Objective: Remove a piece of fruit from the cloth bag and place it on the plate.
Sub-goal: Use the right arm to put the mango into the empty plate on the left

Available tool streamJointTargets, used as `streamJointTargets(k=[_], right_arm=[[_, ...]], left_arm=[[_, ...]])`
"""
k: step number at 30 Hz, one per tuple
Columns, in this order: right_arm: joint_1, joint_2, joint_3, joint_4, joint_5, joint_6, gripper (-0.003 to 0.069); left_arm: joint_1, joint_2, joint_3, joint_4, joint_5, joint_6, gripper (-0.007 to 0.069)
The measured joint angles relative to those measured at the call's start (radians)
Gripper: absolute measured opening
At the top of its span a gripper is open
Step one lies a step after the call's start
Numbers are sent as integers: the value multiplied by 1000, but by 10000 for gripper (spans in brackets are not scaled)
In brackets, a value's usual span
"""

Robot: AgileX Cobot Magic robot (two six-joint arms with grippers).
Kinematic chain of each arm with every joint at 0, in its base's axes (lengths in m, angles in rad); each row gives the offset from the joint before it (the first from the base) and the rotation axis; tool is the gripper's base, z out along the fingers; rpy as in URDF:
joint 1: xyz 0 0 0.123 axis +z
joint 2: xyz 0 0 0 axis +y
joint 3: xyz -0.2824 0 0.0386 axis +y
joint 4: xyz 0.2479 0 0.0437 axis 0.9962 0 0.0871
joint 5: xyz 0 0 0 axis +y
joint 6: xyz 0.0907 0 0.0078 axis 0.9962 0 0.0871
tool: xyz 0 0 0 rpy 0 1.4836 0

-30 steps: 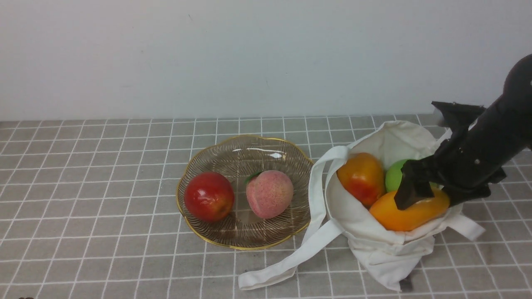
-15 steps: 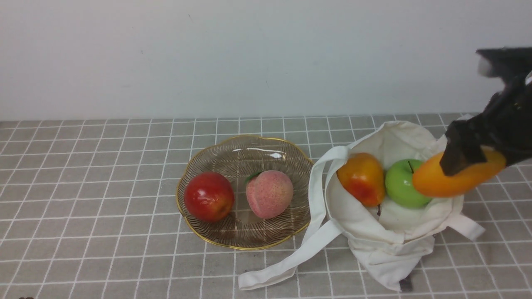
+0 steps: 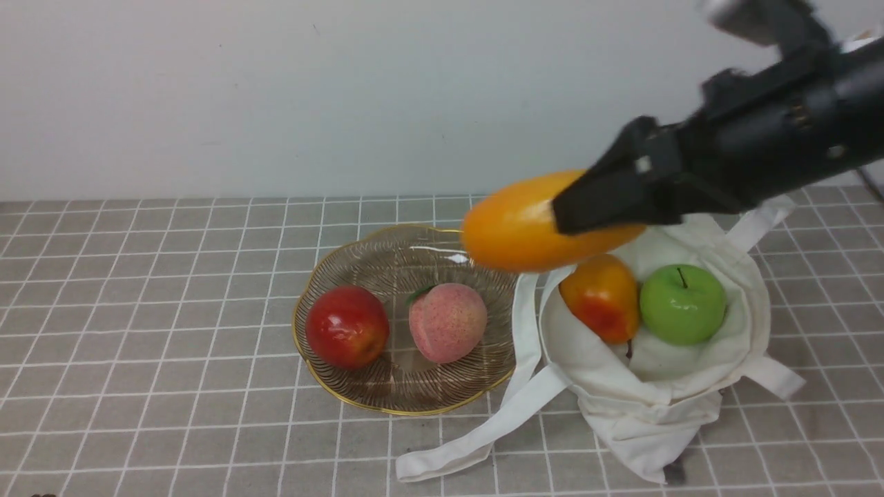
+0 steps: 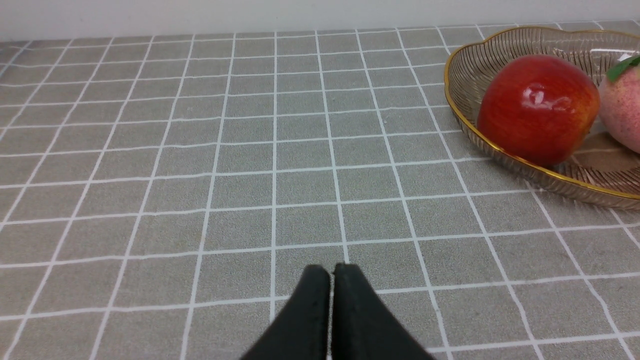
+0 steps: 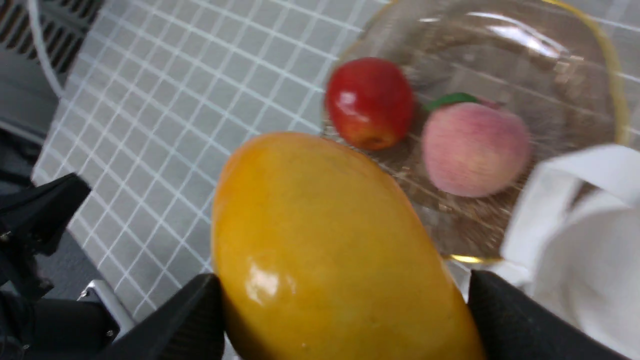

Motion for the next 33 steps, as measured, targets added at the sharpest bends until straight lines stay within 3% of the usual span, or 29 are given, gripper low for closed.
streamJointTargets(k=[5, 9, 23, 29, 33], right_arm=[[152, 166, 0, 32, -153, -46, 564], [196, 272, 0, 37, -253, -68, 564], [202, 432, 0, -5, -442, -195, 561], [202, 432, 0, -43, -552, -195, 676], [202, 432, 0, -69, -562, -195, 690]], left_arm=[[0, 0, 0, 0, 0, 0, -8], [0, 0, 0, 0, 0, 0, -8], [0, 0, 0, 0, 0, 0, -8], [0, 0, 0, 0, 0, 0, -8], [0, 0, 0, 0, 0, 0, -8]])
